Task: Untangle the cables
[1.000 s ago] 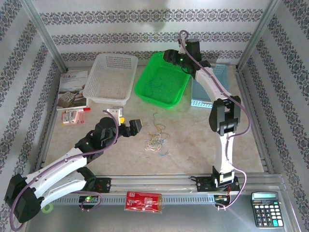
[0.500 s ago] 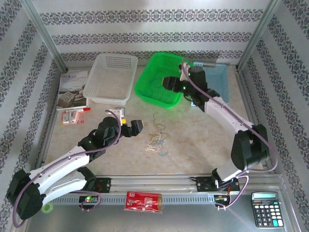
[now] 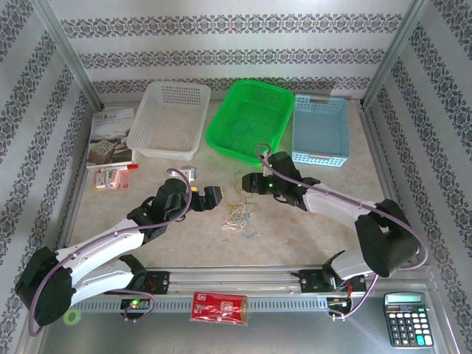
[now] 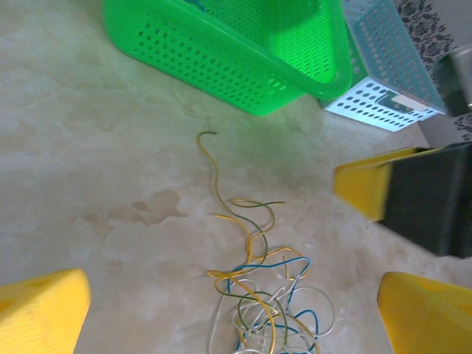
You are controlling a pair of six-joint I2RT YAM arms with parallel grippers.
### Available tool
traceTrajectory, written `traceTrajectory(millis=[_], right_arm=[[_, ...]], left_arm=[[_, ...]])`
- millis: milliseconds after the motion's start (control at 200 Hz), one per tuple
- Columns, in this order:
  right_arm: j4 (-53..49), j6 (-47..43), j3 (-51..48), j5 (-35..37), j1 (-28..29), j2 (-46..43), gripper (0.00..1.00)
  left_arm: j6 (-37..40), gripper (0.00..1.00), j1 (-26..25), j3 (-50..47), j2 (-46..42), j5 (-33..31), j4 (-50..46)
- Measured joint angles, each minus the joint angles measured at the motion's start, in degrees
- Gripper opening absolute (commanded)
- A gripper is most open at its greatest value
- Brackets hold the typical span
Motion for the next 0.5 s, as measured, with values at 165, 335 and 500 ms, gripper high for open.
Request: traceTrajectory(millis=[165, 335, 500], right_arm=[[3.80, 2.54, -0.50, 0.02, 0.09, 4.22, 0.56], [6.27, 4.04, -0.50, 0.00, 0.11, 8.00, 0.51], [7.87, 5.14, -0.50, -0.02, 0.11, 10.05, 0.43]], left_arm=[[-0.72, 1.00, 0.00, -0.20, 1.20, 1.64, 1.92], [-1.38, 1.00, 0.00, -0.20, 3.23, 3.06, 3.41], [-1.99, 1.00, 0.00, -0.20, 3.85, 3.85, 4.44]])
